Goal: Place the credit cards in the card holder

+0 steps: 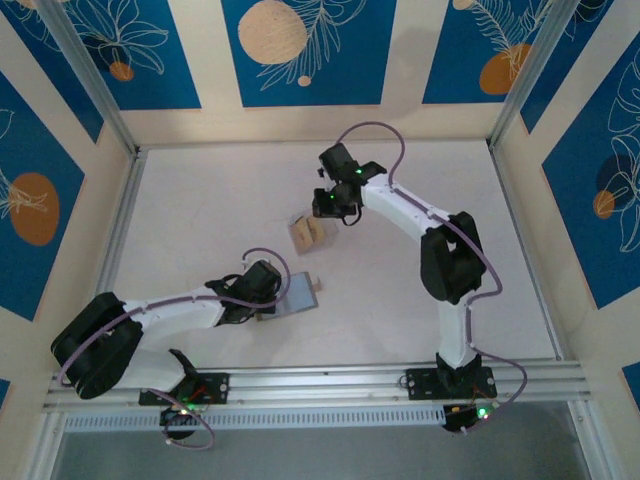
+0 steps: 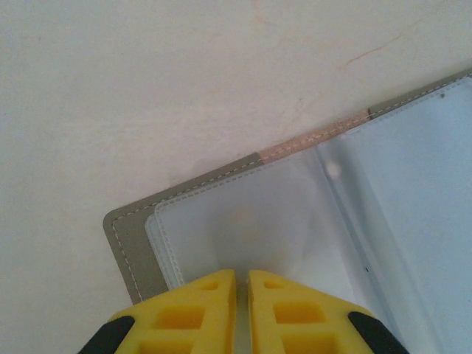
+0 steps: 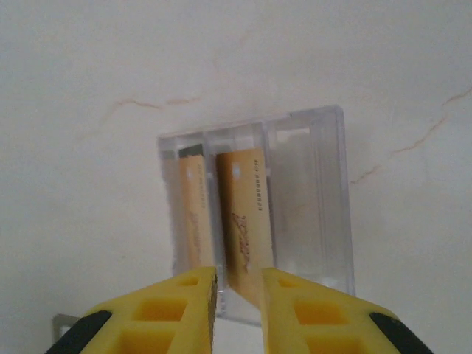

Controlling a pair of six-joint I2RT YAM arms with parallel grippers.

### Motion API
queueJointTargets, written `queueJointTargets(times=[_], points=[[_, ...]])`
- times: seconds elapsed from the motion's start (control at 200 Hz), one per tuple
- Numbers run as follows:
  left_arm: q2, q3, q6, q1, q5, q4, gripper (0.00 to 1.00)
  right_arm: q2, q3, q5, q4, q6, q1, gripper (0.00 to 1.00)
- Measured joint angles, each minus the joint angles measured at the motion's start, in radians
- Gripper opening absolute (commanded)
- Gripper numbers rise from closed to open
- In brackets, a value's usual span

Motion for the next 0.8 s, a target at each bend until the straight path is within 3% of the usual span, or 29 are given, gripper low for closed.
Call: queueJointTargets(times=[0.23, 0.8], points=[[0.0, -0.002, 0.0, 0.0, 0.0, 0.006, 0.12, 0.096, 0.052, 0.004, -0.048, -0.026, 0.003, 0.26], [-0.005, -0.008, 0.0, 0.0, 0.0, 0.013, 0.12, 0.13, 0.117, 0.045, -0.073, -0.055, 0.022, 0.26]])
